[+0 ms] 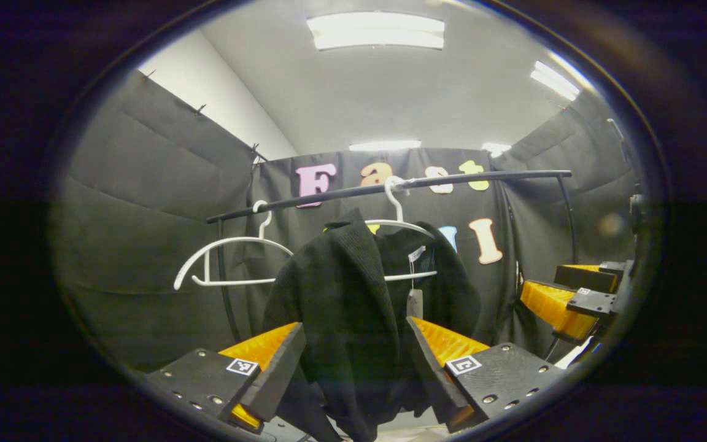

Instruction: Grasp the clothes on the hanger with both hands and then place them into the laundry hamper below.

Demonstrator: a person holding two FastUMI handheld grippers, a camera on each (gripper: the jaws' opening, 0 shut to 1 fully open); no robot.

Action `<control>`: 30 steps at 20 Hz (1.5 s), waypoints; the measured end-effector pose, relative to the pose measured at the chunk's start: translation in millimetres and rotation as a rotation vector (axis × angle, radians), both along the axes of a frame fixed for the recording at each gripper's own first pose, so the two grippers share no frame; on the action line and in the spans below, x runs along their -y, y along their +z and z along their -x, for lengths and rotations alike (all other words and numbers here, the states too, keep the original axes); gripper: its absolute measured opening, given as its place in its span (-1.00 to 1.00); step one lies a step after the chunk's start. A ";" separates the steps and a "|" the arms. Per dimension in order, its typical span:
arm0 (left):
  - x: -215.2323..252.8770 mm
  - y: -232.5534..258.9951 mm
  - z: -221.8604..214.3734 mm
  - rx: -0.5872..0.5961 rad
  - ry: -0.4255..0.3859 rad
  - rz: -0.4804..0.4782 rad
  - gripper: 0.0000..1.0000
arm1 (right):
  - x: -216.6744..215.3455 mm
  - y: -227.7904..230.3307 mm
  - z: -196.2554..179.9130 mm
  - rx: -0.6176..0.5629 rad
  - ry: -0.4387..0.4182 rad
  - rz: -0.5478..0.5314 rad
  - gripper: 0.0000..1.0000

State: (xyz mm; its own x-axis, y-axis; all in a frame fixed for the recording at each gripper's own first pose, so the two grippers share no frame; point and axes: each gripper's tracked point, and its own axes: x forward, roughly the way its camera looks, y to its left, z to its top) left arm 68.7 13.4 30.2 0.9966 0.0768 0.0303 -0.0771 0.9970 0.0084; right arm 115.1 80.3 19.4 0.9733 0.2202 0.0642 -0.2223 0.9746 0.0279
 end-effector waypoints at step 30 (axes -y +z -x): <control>-9.2 -32.1 -108.6 -0.063 0.278 -0.129 0.86 | -71.8 -69.7 -174.9 -0.179 0.204 -0.080 0.92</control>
